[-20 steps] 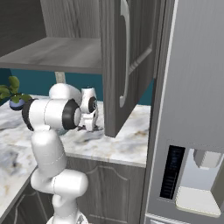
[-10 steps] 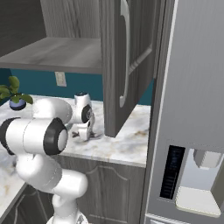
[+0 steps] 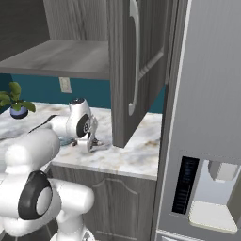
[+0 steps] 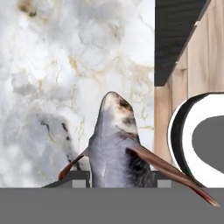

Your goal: Retrieve the bowl from the cabinet, then place the raw meat into the bowl to avoid contamination.

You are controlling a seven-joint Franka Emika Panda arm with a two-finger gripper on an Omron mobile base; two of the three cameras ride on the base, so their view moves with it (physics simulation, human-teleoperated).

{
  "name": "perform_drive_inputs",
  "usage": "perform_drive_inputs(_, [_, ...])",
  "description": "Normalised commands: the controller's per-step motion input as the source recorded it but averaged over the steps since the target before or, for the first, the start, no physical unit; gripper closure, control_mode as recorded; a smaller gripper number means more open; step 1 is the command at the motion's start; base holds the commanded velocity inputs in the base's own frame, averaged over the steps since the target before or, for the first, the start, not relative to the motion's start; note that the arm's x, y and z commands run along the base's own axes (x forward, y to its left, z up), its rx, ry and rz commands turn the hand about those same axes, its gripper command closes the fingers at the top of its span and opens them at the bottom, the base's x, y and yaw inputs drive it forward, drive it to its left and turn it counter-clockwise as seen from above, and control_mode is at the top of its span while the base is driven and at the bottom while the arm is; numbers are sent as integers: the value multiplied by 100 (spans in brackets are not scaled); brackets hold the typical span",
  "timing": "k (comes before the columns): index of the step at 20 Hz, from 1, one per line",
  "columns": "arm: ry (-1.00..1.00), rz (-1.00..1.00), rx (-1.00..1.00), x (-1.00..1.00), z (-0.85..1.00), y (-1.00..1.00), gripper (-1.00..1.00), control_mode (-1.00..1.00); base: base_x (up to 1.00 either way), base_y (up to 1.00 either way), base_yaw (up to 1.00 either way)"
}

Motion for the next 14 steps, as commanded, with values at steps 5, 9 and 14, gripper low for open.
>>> perform_drive_inputs(5, [-24, 0, 0, -27, 60, 17, 100, -100, 0, 0, 0])
perform_drive_inputs(9, [-24, 0, 0, -15, 61, 17, 100, -100, 0, 0, 0])
perform_drive_inputs(14, [-16, 1, -2, -8, 56, 30, 100, -100, 0, 0, 0])
